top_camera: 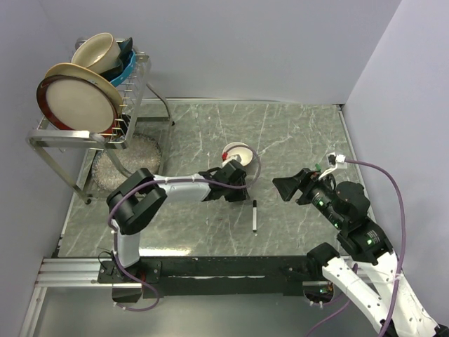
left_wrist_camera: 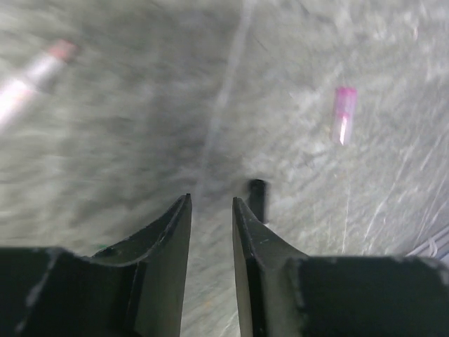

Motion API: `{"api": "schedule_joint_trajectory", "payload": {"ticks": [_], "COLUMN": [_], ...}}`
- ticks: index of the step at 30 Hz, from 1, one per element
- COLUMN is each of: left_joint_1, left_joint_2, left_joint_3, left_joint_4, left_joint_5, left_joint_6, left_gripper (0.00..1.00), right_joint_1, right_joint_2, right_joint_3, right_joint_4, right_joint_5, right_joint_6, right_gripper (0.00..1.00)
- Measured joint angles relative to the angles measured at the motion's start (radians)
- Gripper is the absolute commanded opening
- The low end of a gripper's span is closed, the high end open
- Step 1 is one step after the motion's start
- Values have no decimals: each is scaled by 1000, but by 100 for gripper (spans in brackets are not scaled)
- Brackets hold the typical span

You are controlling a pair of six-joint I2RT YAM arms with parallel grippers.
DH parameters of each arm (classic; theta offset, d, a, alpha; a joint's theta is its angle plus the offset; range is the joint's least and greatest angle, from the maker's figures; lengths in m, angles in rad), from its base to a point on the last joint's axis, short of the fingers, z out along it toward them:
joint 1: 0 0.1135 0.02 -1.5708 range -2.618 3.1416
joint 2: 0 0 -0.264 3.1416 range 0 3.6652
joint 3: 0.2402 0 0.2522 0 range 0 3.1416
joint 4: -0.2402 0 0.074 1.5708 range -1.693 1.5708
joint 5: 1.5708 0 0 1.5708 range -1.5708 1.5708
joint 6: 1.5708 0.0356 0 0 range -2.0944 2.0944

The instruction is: Insert the pens into the pen caps

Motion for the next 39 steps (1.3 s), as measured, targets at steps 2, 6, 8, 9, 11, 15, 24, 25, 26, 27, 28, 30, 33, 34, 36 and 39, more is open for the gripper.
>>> {"api": "schedule_joint_trajectory", "payload": {"ticks": [2,6,8,9,11,15,24,25,26,27,28,30,33,34,36,39], "left_joint_1": [25,67,82,86,87,87,86,86,86,86,86,86,86,86,86,86], "left_joint_2": [-13,-90,-169,-219,-320,-525,-828,-865,-901,-943,-983,-1067,-1177,-1212,-1268,-1291], "left_joint_3": [5,20,27,32,43,52,-28,-51,-72,-100,-126,-174,-235,-254,-276,-277], "left_joint_4": [-29,-114,-154,-172,-196,-227,-375,-406,-434,-465,-495,-562,-647,-682,-756,-853], "left_joint_5": [-2,-32,-59,-71,-92,-113,-151,-170,-188,-213,-236,-283,-354,-378,-418,-461], "left_joint_6": [3,27,51,63,87,119,99,76,56,29,-5,-86,-244,-308,-418,-562], "left_gripper": [36,46,50,53,57,64,79,79,81,84,85,81,76,76,74,71], "right_joint_1": [0,0,0,0,0,0,0,0,0,0,0,0,0,0,0,1], "right_joint_2": [0,-8,-7,-6,-1,64,181,183,186,193,198,211,216,215,213,200], "right_joint_3": [9,13,10,4,-13,-106,-232,-232,-232,-232,-232,-232,-238,-239,-239,-239], "right_joint_4": [-8,-29,-50,-58,-76,-91,-55,-41,-28,-13,-3,15,45,48,55,58], "right_joint_5": [0,5,10,13,23,33,-21,-26,-28,-29,-31,-38,-55,-56,-60,-62], "right_joint_6": [0,23,48,65,99,168,232,233,234,236,237,241,254,259,264,269], "right_gripper": [88,84,81,79,76,65,57,57,57,57,57,57,57,57,57,57]}}
